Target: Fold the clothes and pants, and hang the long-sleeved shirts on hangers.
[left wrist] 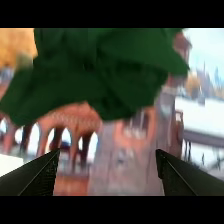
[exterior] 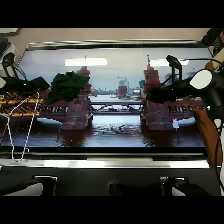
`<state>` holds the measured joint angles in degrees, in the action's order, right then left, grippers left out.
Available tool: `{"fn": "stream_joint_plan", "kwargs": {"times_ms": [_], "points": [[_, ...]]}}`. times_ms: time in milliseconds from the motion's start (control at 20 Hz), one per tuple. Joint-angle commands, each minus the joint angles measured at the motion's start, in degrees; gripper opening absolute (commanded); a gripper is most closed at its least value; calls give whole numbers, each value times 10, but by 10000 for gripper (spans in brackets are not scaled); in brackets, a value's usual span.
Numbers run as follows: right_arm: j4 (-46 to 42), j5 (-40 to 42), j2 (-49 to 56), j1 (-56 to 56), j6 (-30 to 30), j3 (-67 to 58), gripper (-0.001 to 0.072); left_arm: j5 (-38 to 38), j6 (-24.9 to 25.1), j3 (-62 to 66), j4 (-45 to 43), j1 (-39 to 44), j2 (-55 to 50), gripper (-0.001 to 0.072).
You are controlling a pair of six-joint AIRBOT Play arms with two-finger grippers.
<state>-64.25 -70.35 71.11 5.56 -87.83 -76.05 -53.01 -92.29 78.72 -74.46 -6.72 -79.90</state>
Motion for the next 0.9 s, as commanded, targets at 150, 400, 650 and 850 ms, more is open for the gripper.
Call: {"fn": "stream_joint_plan", "kwargs": {"times_ms": [150,400,650,850], "points": [[2,4,0,0,-11,0,33,198,-11,94,12,7,-240,720],[-1,6,0,0,-20,0,90,207,20,161,14,34,-299,128],[-1,-6,-3,0,-35,-1,89,-26,67,243,41,82,-260,16],[-22,-26,-39,0,-34,0,89,-171,83,246,145,170,-159,15]]}}
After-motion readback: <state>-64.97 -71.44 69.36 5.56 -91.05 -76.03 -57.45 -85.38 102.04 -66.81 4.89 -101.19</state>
